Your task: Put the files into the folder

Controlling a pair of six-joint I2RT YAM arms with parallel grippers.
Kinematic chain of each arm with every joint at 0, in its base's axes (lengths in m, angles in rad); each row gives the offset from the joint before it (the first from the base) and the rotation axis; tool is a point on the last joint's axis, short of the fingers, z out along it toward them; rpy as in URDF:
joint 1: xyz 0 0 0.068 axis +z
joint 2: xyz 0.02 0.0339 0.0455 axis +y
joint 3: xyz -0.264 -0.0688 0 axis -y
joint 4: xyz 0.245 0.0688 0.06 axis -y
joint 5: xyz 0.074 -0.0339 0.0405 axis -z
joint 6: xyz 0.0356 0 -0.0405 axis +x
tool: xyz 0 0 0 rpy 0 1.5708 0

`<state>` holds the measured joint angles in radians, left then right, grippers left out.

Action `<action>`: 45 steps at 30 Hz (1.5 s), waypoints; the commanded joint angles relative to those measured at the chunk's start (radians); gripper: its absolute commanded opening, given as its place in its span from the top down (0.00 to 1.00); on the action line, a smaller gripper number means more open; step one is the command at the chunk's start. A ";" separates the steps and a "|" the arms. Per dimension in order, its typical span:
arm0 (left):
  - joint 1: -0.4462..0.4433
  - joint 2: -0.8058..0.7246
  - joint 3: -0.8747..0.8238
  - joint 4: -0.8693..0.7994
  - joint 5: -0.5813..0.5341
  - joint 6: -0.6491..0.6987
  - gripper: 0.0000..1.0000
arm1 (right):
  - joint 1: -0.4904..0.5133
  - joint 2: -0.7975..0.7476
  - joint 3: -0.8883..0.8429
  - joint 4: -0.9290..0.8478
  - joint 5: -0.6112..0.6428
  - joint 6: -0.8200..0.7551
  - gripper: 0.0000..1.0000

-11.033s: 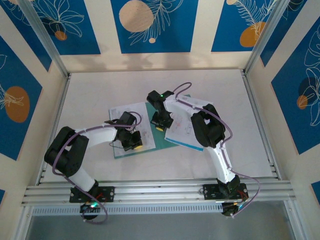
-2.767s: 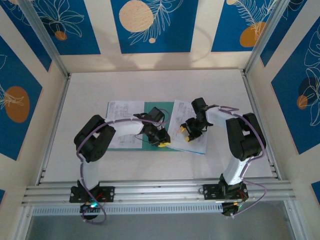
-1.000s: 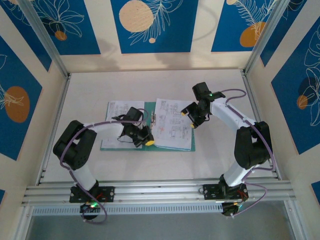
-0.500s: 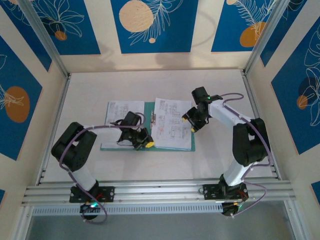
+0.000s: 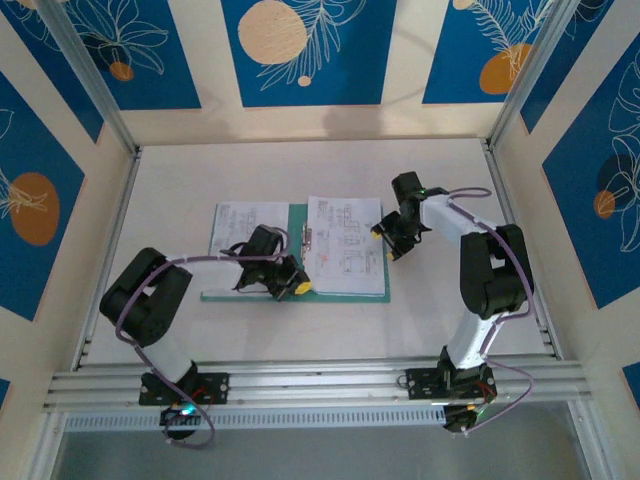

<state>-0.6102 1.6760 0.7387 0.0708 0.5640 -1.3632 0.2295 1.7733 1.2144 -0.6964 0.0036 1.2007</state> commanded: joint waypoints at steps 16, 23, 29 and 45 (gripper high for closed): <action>-0.042 -0.018 -0.050 0.069 -0.067 -0.100 1.00 | -0.036 -0.005 0.038 -0.028 -0.014 -0.037 0.44; -0.043 -0.027 -0.047 0.041 -0.068 -0.089 1.00 | -0.031 -0.018 0.023 -0.029 -0.011 -0.034 0.44; -0.044 -0.043 -0.045 0.012 -0.073 -0.077 1.00 | -0.023 -0.032 0.017 -0.035 -0.005 -0.027 0.44; -0.060 -0.057 -0.059 -0.004 -0.078 -0.074 1.00 | -0.021 -0.044 0.011 -0.043 0.001 -0.029 0.44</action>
<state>-0.6598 1.6497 0.6941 0.1001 0.5034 -1.4490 0.2035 1.7634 1.2358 -0.7044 0.0040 1.1782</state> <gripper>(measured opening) 0.040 0.561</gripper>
